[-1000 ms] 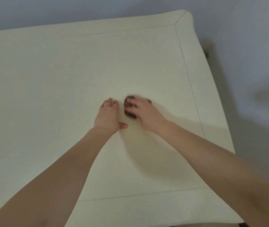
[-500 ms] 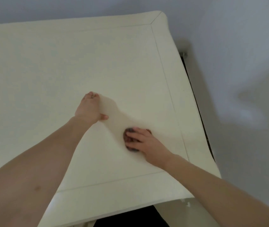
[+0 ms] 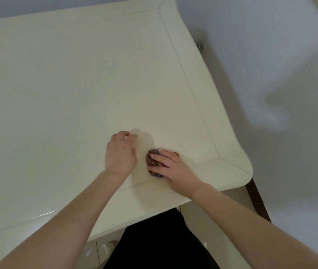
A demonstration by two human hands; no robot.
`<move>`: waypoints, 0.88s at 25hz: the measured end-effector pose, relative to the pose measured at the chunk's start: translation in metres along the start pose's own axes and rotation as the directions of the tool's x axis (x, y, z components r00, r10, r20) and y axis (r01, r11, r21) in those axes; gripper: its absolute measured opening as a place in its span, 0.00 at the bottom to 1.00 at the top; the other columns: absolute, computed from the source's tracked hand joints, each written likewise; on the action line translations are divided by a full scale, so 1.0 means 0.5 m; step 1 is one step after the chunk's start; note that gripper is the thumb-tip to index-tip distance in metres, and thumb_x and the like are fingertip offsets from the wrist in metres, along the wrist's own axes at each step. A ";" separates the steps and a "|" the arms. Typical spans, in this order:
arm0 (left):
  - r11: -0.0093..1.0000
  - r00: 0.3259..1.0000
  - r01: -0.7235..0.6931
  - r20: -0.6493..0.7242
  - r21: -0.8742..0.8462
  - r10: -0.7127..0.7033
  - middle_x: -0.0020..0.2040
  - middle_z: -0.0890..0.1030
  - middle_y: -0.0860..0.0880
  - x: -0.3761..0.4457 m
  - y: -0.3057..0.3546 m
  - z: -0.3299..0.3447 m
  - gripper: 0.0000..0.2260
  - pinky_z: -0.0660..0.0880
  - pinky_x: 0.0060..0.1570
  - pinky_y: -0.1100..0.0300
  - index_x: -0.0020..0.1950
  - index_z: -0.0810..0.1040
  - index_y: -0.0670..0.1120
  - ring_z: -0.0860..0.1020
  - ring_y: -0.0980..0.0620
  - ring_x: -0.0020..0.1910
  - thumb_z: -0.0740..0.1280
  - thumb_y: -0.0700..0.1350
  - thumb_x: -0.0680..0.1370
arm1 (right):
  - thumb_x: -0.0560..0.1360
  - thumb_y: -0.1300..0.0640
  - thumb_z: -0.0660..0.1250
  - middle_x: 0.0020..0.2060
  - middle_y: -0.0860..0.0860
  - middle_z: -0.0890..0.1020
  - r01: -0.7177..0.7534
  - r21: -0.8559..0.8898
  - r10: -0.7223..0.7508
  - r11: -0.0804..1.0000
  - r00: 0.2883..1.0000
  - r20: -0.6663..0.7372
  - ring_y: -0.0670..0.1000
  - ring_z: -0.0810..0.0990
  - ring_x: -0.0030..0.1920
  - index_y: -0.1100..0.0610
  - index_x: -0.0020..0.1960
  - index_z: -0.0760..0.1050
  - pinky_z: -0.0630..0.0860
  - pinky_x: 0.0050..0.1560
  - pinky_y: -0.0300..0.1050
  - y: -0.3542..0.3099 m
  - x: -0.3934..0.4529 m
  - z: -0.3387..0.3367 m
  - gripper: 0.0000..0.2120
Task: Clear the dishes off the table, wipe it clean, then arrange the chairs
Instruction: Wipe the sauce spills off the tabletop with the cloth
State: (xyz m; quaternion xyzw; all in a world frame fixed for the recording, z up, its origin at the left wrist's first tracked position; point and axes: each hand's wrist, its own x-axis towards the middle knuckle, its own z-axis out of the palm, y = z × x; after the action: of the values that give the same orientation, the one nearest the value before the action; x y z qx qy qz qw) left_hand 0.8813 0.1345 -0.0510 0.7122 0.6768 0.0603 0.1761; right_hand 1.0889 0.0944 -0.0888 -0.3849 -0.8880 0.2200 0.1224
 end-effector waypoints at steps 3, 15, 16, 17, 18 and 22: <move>0.995 0.989 -0.080 0.127 0.055 0.072 0.68 0.69 0.40 -0.056 0.013 0.018 0.23 0.67 0.66 0.48 0.68 0.71 0.46 0.66 0.39 0.67 0.67 0.43 0.73 | 0.76 0.67 0.59 0.68 0.57 0.72 -0.215 0.041 0.216 0.976 0.976 -0.010 0.58 0.65 0.71 0.55 0.63 0.77 0.60 0.72 0.51 0.062 -0.085 -0.054 0.19; 0.992 0.987 -0.070 0.154 0.103 0.053 0.71 0.64 0.43 -0.092 0.044 0.031 0.24 0.64 0.67 0.50 0.71 0.66 0.48 0.61 0.42 0.70 0.66 0.46 0.75 | 0.81 0.56 0.53 0.64 0.57 0.76 -0.100 0.046 0.103 0.994 0.992 -0.076 0.58 0.68 0.67 0.56 0.54 0.81 0.59 0.72 0.45 -0.038 -0.140 0.000 0.18; 0.992 0.987 -0.064 0.155 0.108 0.047 0.70 0.65 0.43 -0.094 0.046 0.030 0.23 0.65 0.66 0.50 0.70 0.67 0.48 0.62 0.42 0.69 0.66 0.46 0.75 | 0.80 0.59 0.54 0.64 0.59 0.76 -0.151 0.054 0.157 0.987 0.981 -0.114 0.59 0.68 0.67 0.58 0.54 0.82 0.58 0.72 0.43 -0.001 -0.165 -0.025 0.17; 0.993 0.988 -0.054 0.148 0.107 0.037 0.69 0.66 0.43 -0.096 0.050 0.030 0.22 0.66 0.65 0.50 0.69 0.68 0.47 0.63 0.42 0.68 0.66 0.45 0.75 | 0.78 0.64 0.56 0.65 0.59 0.74 -0.297 0.088 0.307 0.951 0.940 -0.145 0.60 0.68 0.68 0.59 0.56 0.81 0.59 0.72 0.44 0.040 -0.188 -0.054 0.15; 0.995 0.990 -0.039 0.136 0.096 0.026 0.68 0.67 0.43 -0.097 0.055 0.030 0.21 0.66 0.64 0.50 0.68 0.69 0.47 0.64 0.41 0.67 0.66 0.45 0.75 | 0.76 0.68 0.58 0.68 0.58 0.71 -0.493 0.133 0.510 0.860 0.846 -0.158 0.60 0.66 0.70 0.57 0.59 0.79 0.60 0.72 0.48 0.076 -0.203 -0.082 0.17; 0.997 0.995 0.023 0.103 -0.076 -0.015 0.63 0.72 0.42 -0.103 0.124 0.044 0.19 0.67 0.62 0.52 0.67 0.71 0.44 0.68 0.41 0.61 0.65 0.44 0.76 | 0.75 0.62 0.62 0.73 0.54 0.63 -0.707 0.051 0.707 0.705 0.697 -0.118 0.58 0.55 0.75 0.52 0.69 0.70 0.59 0.72 0.62 0.088 -0.182 -0.105 0.22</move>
State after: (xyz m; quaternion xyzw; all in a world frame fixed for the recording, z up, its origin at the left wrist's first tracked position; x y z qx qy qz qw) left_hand 0.9429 0.0789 -0.0428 0.7005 0.6709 0.0479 0.2385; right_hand 1.1981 0.0697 -0.0688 -0.7094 -0.6620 0.2258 0.0859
